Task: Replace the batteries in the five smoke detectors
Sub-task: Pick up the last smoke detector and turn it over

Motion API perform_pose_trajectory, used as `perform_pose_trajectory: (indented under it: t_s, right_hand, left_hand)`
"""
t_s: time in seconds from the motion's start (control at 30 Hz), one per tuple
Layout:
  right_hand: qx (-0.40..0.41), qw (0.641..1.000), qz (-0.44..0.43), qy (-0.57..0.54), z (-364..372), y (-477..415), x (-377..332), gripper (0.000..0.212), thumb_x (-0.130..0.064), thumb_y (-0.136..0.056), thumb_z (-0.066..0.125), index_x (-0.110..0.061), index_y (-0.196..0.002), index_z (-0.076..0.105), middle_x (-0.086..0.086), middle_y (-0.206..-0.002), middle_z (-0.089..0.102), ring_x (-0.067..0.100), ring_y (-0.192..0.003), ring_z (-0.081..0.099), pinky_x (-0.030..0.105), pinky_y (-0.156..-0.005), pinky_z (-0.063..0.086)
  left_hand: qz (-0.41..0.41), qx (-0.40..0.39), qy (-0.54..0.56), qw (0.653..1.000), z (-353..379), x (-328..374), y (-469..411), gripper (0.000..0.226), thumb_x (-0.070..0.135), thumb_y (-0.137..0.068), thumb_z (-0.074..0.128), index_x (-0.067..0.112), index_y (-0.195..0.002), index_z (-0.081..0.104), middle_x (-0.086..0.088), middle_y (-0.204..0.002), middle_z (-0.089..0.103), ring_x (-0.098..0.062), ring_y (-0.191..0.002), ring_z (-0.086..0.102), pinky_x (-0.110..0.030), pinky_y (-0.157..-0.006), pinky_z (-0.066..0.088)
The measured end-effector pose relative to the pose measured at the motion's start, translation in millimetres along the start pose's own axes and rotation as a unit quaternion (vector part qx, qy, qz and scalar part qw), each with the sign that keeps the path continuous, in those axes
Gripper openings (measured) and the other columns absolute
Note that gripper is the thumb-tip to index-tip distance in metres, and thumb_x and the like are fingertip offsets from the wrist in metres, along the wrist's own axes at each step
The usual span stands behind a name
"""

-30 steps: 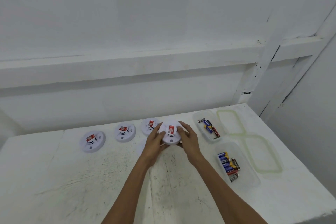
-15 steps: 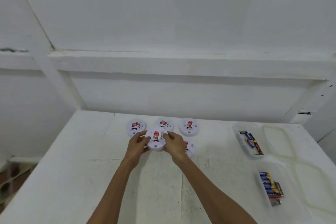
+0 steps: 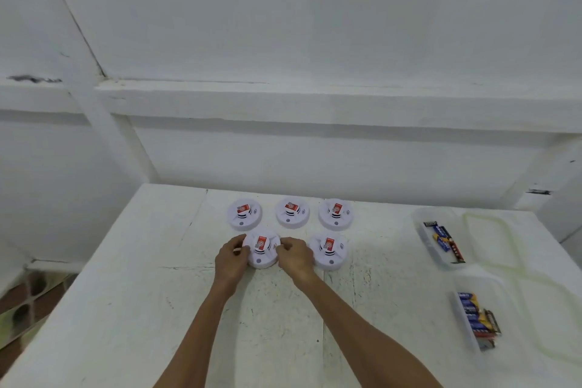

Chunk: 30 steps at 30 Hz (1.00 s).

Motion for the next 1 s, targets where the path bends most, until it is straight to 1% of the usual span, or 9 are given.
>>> perform_pose_trajectory:
  t_s: [0.1, 0.17, 0.23, 0.4, 0.57, 0.63, 0.77, 0.9, 1.0]
  right_hand:
    - [-0.013, 1.000, 0.000, 0.020, 8.1, -11.4, 12.5, 0.030, -0.019, -0.093, 0.052, 0.007, -0.093, 0.066, 0.027, -0.097, 0.068, 0.030, -0.073, 0.065, 0.039, -0.063, 0.051]
    - [-0.019, 0.999, -0.006, 0.032, 11.8, -19.3, 19.6, 0.031, -0.018, -0.091, 0.053, 0.008, -0.101, 0.065, 0.027, -0.104, 0.067, 0.039, -0.086, 0.069, 0.055, -0.079, 0.058]
    - [-0.018, 0.999, -0.013, 0.040, 8.1, -11.7, 12.2, 0.034, -0.015, -0.091, 0.054, 0.010, -0.112, 0.062, 0.027, -0.113, 0.066, 0.042, -0.102, 0.065, 0.060, -0.086, 0.052]
    - [0.005, 0.995, -0.065, 0.072, -9.7, 2.4, -9.4, 0.033, -0.014, -0.097, 0.057, -0.008, -0.129, 0.063, 0.006, -0.128, 0.067, 0.019, -0.115, 0.063, 0.025, -0.097, 0.050]
    - [0.093, 0.963, -0.164, 0.191, -33.7, 2.4, -16.5, 0.027, -0.014, -0.096, 0.055, -0.018, -0.120, 0.066, 0.000, -0.121, 0.065, 0.018, -0.110, 0.057, 0.030, -0.091, 0.052]
    - [0.128, 0.944, -0.184, 0.244, -48.2, 4.1, -13.2, 0.027, -0.017, -0.096, 0.055, -0.019, -0.121, 0.065, 0.000, -0.121, 0.062, 0.021, -0.117, 0.050, 0.034, -0.089, 0.051]
    - [0.178, 0.919, -0.193, 0.293, -80.8, 4.6, 9.4, 0.044, -0.038, -0.088, 0.061, -0.020, -0.128, 0.060, 0.003, -0.129, 0.054, 0.028, -0.123, 0.045, 0.043, -0.091, 0.046]
    - [0.117, 0.943, -0.139, 0.278, -95.2, -0.8, 47.0, 0.088, -0.068, -0.073, 0.060, -0.027, -0.147, 0.037, 0.001, -0.148, 0.035, 0.025, -0.135, 0.033, 0.043, -0.102, 0.035]
    - [0.085, 0.951, -0.098, 0.282, -96.4, -8.3, 68.8, 0.104, -0.073, -0.067, 0.060, -0.025, -0.152, 0.025, 0.002, -0.149, 0.036, 0.026, -0.137, 0.036, 0.045, -0.105, 0.037]
  left_hand:
    - [0.012, 0.000, -0.035, 0.999, 0.5, 0.4, 5.0, 0.033, 0.011, -0.102, 0.056, 0.013, -0.132, 0.068, -0.010, -0.128, 0.072, -0.027, -0.111, 0.066, -0.035, -0.093, 0.053]
    - [0.014, -0.003, -0.052, 0.999, -0.3, 0.3, 7.6, 0.035, 0.011, -0.102, 0.055, 0.012, -0.135, 0.068, -0.010, -0.130, 0.071, -0.025, -0.112, 0.065, -0.032, -0.093, 0.050]
    - [0.012, -0.008, -0.062, 0.998, -1.3, -1.2, 7.9, 0.037, 0.011, -0.102, 0.054, 0.012, -0.138, 0.066, -0.011, -0.134, 0.069, -0.026, -0.115, 0.064, -0.032, -0.094, 0.048]
    - [0.009, 0.023, -0.079, 0.997, -0.9, 6.1, 11.2, 0.041, 0.009, -0.103, 0.056, 0.006, -0.144, 0.058, -0.016, -0.148, 0.058, -0.034, -0.133, 0.057, -0.045, -0.111, 0.046]
    - [0.126, 0.087, -0.126, 0.980, 13.9, 42.1, 22.9, 0.030, 0.001, -0.098, 0.062, 0.000, -0.127, 0.070, -0.020, -0.130, 0.070, -0.038, -0.117, 0.068, -0.041, -0.102, 0.052]
    - [0.173, 0.064, -0.136, 0.974, 30.1, 52.6, 27.1, 0.029, -0.002, -0.096, 0.060, 0.003, -0.121, 0.075, -0.017, -0.123, 0.074, -0.035, -0.114, 0.069, -0.037, -0.101, 0.051]
    - [0.187, -0.035, -0.138, 0.972, 75.1, 62.4, 36.9, 0.031, 0.006, -0.100, 0.060, 0.011, -0.130, 0.069, -0.009, -0.137, 0.066, -0.028, -0.128, 0.059, -0.043, -0.117, 0.041]
    - [0.172, -0.143, -0.141, 0.964, 114.0, 64.9, 48.9, 0.045, 0.004, -0.100, 0.059, 0.010, -0.145, 0.055, -0.010, -0.148, 0.057, -0.029, -0.135, 0.054, -0.044, -0.115, 0.045]
    - [0.138, -0.176, -0.144, 0.964, 128.7, 62.9, 53.2, 0.050, 0.008, -0.102, 0.058, 0.007, -0.151, 0.047, -0.012, -0.152, 0.053, -0.030, -0.136, 0.054, -0.039, -0.113, 0.045]
Point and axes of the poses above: each hand's wrist, its own y-axis away from the middle knuckle, its own z-axis out of the palm, x = y × z, the point moved 7 cm from there along -y, towards the middle knuckle
